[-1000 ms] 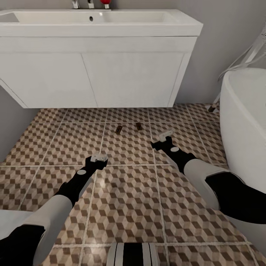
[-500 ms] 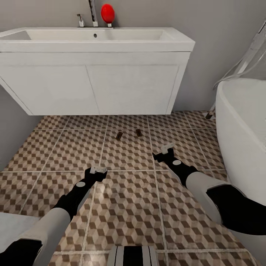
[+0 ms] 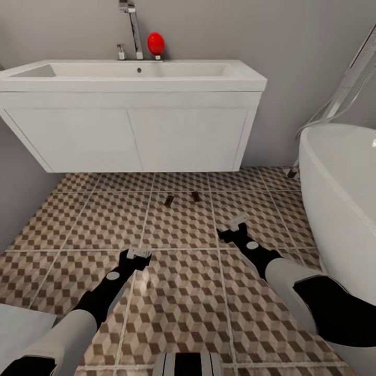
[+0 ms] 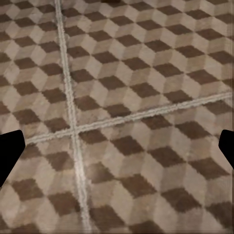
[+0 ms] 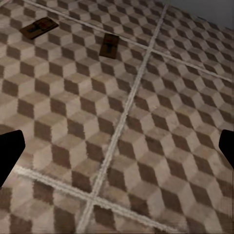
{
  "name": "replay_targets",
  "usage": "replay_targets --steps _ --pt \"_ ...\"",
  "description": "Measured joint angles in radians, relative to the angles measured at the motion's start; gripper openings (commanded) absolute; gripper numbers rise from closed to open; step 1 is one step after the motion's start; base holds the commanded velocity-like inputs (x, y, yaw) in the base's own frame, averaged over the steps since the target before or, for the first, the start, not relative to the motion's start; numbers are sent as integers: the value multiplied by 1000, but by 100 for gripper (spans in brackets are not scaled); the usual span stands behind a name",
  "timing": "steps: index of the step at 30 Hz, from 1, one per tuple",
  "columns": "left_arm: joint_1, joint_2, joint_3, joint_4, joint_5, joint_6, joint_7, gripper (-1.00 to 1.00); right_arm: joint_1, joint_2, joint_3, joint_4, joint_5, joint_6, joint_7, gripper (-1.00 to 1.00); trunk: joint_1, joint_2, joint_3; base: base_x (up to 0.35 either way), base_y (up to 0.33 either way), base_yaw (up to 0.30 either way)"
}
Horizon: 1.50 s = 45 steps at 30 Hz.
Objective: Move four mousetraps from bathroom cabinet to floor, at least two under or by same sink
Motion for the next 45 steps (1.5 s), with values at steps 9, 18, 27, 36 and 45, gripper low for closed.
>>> replay_targets --steps 9,18,27,36,45 --pt "48 3 0 2 0 -5 0 100 47 -27 0 0 -1 -43 0 100 -4 2 35 0 0 0" --pt "74 15 -1 58 3 -114 1 100 103 -46 0 0 -1 -54 -1 100 -15 18 68 0 0 0" --pt "78 27 0 150 4 -182 0 100 141 -54 1 0 -2 -74 -1 100 -49 81 96 0 0 0" --pt "78 35 2 306 24 -310 -1 100 205 -59 1 0 -1 -126 -1 100 -84 144 125 0 0 0" --pt "78 37 6 466 36 -465 -1 100 265 -71 1 0 -1 -161 -2 100 -118 207 153 0 0 0"
